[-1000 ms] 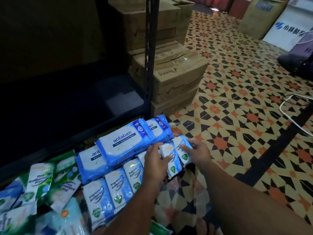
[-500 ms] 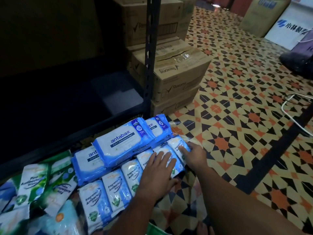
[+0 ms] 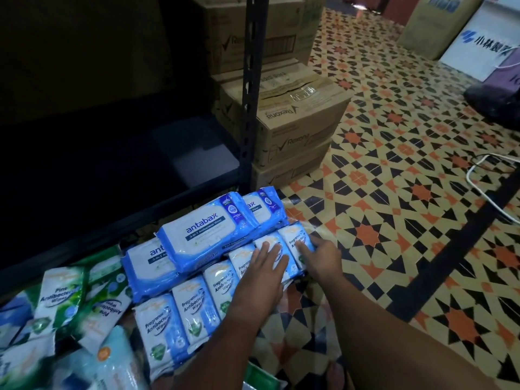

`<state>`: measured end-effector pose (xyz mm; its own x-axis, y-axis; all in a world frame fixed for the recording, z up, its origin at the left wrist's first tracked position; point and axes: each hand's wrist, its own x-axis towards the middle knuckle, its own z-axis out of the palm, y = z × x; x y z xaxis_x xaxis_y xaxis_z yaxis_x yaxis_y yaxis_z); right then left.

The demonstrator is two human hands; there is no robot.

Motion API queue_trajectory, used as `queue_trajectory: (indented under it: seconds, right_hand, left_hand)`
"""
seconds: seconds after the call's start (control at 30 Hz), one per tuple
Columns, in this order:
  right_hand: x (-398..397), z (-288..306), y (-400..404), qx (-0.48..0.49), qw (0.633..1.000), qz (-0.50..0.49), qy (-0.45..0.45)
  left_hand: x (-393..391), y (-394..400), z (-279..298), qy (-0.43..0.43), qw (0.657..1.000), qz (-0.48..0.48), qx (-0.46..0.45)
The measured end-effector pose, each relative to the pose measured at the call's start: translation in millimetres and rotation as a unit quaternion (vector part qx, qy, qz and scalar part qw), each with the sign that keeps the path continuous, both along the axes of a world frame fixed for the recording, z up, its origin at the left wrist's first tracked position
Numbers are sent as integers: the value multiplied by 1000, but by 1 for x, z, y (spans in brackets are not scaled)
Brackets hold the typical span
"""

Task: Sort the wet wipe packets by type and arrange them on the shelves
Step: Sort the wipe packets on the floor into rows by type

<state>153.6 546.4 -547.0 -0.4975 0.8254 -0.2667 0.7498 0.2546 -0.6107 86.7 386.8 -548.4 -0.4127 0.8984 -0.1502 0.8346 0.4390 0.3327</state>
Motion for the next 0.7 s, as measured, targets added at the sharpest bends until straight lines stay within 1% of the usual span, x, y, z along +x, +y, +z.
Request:
queue_trajectory:
  seconds: [0.13,0.23,0.37,0.43,0.53,0.63,0.7]
  right_hand:
    - [-3,2,-3,17,999,33,-40]
    - [-4,2,-4,20,997,38,-59]
    - [-3,1,-6,-6,996,32,-79]
    - [-5,9,-12,-7,993,43,-109]
    - [-6,26,-28,40,984,65,-163]
    - [-8,44,-51,84,975,95,-180]
    - [-9,52,-69,112,966,145,-181]
  left_hand:
    - [-2,2,-2,-8,1000,-4,-12]
    - [-2,3,2,-16,1000,-4,-25]
    - [-12,3,12,-100,995,-8,-28]
    - [-18,-6,16,-117,993,-31,-16]
    - [-20,-30,29,-117,992,-46,13]
    - [-20,-61,41,-84,993,-38,77]
    - [-22,-83,43,-58,992,-27,109]
